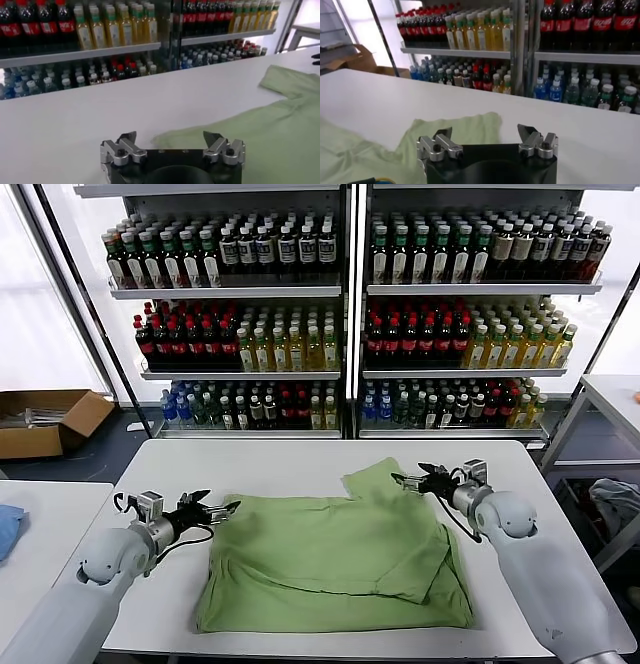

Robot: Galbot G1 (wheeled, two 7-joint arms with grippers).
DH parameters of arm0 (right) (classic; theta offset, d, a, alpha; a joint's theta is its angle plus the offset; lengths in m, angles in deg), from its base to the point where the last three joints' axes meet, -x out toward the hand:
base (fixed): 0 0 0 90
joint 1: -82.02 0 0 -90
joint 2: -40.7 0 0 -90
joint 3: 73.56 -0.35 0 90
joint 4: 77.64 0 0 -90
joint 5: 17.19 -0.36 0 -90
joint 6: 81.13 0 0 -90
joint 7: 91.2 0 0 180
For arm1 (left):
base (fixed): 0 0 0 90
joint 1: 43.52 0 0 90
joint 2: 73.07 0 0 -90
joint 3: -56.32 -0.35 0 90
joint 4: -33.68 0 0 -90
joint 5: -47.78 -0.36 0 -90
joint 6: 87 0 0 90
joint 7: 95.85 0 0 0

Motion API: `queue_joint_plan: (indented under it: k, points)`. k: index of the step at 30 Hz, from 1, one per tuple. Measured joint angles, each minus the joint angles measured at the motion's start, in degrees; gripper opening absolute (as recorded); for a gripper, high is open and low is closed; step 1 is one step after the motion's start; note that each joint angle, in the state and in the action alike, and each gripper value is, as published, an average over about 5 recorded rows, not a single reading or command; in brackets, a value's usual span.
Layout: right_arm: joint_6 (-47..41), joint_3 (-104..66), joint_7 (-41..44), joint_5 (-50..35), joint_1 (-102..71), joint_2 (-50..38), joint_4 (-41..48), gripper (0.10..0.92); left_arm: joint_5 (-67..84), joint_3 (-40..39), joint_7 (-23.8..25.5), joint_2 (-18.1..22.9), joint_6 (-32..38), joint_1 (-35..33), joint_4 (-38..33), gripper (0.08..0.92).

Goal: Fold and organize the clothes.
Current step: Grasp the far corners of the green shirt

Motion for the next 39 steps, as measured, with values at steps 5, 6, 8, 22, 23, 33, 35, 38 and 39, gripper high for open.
queue_joint_plan:
  k: [5, 6, 8, 22, 23, 33, 35, 38, 39]
  points:
    - [-0.5, 1.8, 0.8, 1.3, 2.3, 1.2, 3.2, 0.811, -0.9, -1.5, 0.2, 0.7, 0.2, 1.7, 2.8, 0.823]
    - [-0.6, 2.1, 1.0, 1.5, 2.6, 1.4, 3.7, 0.796, -1.0, -1.8, 0.3, 0.8, 0.2, 2.0, 3.1, 0.823]
    - [-0.8, 2.6, 1.4, 2.1, 3.1, 1.8, 4.4, 0.750, -1.2, -2.2, 0.4, 1.1, 0.2, 2.5, 3.7, 0.823]
    - [-1.3, 3.2, 1.6, 5.5, 3.6, 3.2, 6.1, 0.342, -2.5, -4.0, 1.3, 2.1, 0.7, 3.1, 5.2, 0.524]
    - [-1.3, 3.1, 1.5, 5.6, 3.5, 3.3, 6.1, 0.316, -2.6, -4.1, 1.5, 2.0, 0.8, 3.0, 5.2, 0.498]
    - [-1.3, 1.2, 0.2, 5.1, 1.9, 3.7, 4.0, 0.106, -3.4, -4.5, 1.5, 1.8, 2.6, 2.7, 4.9, 0.203]
    - [-1.5, 0.5, -0.3, 4.5, 1.4, 3.5, 2.8, 0.106, -3.5, -4.4, 1.1, 1.7, 3.1, 2.4, 4.4, 0.152]
    - [-2.0, -0.8, -1.2, 3.4, 0.1, 3.1, 0.1, 0.106, -3.6, -4.1, 0.5, 1.3, 3.7, 1.9, 3.3, 0.097]
    - [-2.1, -1.3, -1.5, 2.9, -0.4, 3.0, -0.9, 0.106, -3.5, -4.0, 0.3, 1.2, 3.9, 1.7, 2.8, 0.087]
